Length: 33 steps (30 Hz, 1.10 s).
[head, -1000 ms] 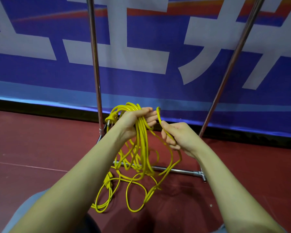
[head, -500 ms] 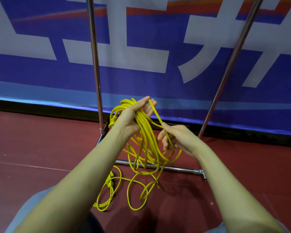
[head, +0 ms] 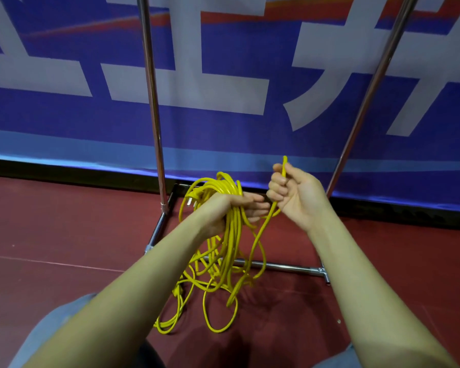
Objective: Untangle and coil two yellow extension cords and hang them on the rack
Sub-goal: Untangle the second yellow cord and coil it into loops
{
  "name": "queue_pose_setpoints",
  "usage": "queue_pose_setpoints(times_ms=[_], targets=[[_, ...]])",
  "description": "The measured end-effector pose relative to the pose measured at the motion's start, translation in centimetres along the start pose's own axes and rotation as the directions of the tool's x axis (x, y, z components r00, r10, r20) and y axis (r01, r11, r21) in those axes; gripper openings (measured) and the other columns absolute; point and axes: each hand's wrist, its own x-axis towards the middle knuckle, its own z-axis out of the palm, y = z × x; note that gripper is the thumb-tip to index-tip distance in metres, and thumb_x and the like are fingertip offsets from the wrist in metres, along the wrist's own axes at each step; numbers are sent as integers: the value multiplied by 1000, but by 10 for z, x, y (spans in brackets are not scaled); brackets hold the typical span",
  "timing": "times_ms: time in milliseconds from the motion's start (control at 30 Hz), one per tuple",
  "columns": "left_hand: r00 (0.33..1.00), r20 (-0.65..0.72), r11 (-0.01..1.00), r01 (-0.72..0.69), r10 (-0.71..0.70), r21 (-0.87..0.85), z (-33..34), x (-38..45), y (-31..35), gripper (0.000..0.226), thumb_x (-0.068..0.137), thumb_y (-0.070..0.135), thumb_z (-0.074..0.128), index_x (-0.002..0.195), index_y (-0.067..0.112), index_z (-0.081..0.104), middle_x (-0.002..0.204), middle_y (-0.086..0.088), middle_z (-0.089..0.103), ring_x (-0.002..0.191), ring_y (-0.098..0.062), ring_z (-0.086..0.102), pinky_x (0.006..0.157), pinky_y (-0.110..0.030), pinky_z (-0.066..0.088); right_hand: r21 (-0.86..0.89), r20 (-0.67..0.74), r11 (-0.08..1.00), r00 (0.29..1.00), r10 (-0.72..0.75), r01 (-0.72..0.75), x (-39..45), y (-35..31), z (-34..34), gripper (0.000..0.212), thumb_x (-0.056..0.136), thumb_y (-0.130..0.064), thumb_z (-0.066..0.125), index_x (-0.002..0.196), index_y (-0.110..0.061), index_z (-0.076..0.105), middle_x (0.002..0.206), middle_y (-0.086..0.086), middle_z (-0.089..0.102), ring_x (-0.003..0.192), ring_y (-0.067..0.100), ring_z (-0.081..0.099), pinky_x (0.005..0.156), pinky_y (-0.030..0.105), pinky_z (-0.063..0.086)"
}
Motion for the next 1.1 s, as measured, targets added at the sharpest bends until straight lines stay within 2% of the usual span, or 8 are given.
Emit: queue_pose_setpoints(times_ms=[167, 267, 367, 467, 533, 667, 933, 1100], targets=[[985, 165, 982, 27, -58, 187, 9, -5, -11, 22, 92, -2, 43, 98, 2, 64, 88, -9, 73, 86, -20, 70, 80, -27, 52, 218, -52, 976, 999, -10, 21, 6, -2, 0, 27, 100, -14, 31, 82, -7, 48, 51, -3, 39, 39, 8, 32, 39, 18, 30], [976, 216, 982, -6, -35, 187, 14, -3, -15, 23, 89, -5, 50, 86, 7, 70, 80, -7, 71, 81, -21, 70, 89, -35, 51, 233, -99, 971, 995, -24, 47, 10, -4, -5, 28, 101, -15, 30, 85, -6, 51, 59, 1, 47, 46, 10, 41, 43, 19, 37], [981, 190, 987, -56, 27, 148, 19, -3, -10, 22, 93, -6, 44, 85, 4, 62, 71, -5, 68, 74, -19, 71, 70, -28, 58, -66, -164, 996, 984, -73, 63, 12, -5, -14, 29, 102, -17, 31, 92, -5, 55, 82, 8, 61, 72, 15, 58, 58, 20, 49], [984, 118, 991, -135, 134, 3, 19, -2, 3, 20, 94, -3, 40, 89, 4, 57, 69, -4, 67, 71, -18, 71, 66, -27, 58, -359, -138, 931, 982, -125, 68, 10, 2, -25, 26, 100, -13, 35, 89, -6, 57, 80, 9, 66, 72, 16, 62, 67, 23, 46], [978, 57, 974, -195, 203, -115, 15, -2, 14, 19, 95, -1, 39, 91, 4, 57, 70, -4, 68, 71, -17, 71, 65, -29, 59, -535, -26, 841, 994, -111, 80, 6, 11, -31, 26, 98, -4, 36, 86, -7, 58, 72, 2, 69, 68, 10, 66, 71, 22, 45], [965, -84, 914, -262, 248, -309, 7, -5, 31, 21, 96, 0, 38, 91, 4, 58, 69, -6, 70, 69, -18, 72, 62, -29, 59, -780, 204, 607, 979, 14, 154, 0, 27, -30, 22, 94, 1, 46, 89, -12, 63, 86, -2, 67, 76, -2, 62, 83, 16, 45], [921, -198, 845, -386, 335, -369, -9, -8, 42, 20, 98, 0, 37, 98, 0, 57, 80, -11, 73, 80, -19, 72, 71, -31, 58, -834, 229, 521, 973, 31, 180, -5, 42, -20, 8, 84, -2, 66, 87, -9, 64, 74, 1, 63, 63, -2, 57, 66, 12, 45], [936, -151, 876, -351, 318, -332, -6, -8, 38, 19, 96, 4, 41, 104, 1, 58, 89, -11, 73, 82, -21, 72, 78, -31, 57, -752, 160, 644, 987, -29, 141, -9, 34, -10, 10, 90, -2, 57, 84, -5, 65, 58, -5, 63, 51, 6, 61, 53, 19, 52]])
